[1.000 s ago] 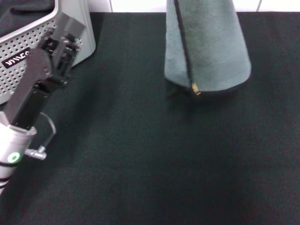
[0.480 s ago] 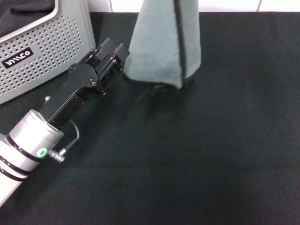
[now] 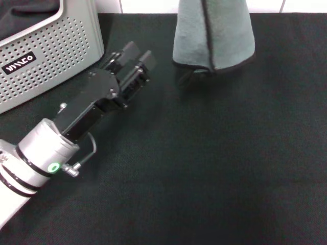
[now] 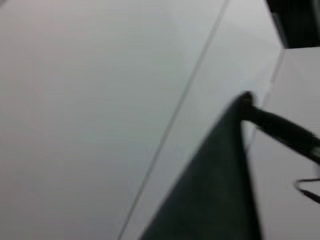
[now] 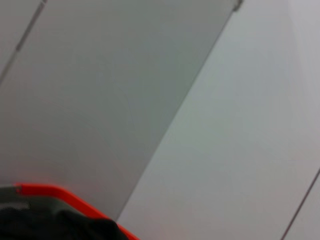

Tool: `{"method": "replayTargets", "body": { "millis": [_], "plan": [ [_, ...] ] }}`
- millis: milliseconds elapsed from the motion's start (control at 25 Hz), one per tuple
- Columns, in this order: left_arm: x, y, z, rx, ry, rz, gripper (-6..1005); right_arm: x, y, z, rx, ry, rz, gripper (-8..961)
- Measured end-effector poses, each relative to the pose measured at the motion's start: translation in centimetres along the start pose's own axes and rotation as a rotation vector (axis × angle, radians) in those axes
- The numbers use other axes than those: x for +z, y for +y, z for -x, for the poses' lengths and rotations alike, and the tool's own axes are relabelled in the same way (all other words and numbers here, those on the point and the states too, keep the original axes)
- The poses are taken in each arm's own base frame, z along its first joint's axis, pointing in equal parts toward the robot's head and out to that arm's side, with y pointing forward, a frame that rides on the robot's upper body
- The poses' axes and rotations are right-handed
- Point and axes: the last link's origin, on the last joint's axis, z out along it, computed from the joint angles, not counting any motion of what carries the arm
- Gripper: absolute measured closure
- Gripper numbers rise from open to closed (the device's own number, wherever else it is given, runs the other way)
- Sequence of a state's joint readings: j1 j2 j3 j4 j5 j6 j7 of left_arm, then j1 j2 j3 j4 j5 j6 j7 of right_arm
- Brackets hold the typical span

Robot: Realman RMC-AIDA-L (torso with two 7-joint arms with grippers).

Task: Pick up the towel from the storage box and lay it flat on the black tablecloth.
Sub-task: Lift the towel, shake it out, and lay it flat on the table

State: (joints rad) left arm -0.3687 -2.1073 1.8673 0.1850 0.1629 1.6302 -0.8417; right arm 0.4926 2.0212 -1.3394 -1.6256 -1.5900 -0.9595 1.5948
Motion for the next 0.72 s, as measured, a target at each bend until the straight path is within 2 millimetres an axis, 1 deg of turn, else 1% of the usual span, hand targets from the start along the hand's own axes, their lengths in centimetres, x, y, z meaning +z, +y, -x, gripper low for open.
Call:
{"method": "replayTargets", "body": {
  "millis": [280, 440, 600, 720],
  "plan": [
    [1.0, 0.4, -0.2, 0.067, 0.012, 0.038, 368, 2.9, 1.0, -1.2, -0.057, 0.066, -0.053, 941],
    [1.5, 0.5, -0.5, 0.106, 0.023, 0.051, 335, 4.5, 1.3, -1.6, -0.077, 0.084, -0.076, 941],
    [2.0, 0.0, -0.5, 0.157, 0.020, 0.020, 317, 6.2, 1.5, -1.7, -0.093, 0.086, -0.109, 942],
    [2.6, -0.5, -0.3, 0.196, 0.004, -0.024, 317, 7.0, 1.6, -1.7, -0.107, 0.089, -0.128, 942]
  ]
}}
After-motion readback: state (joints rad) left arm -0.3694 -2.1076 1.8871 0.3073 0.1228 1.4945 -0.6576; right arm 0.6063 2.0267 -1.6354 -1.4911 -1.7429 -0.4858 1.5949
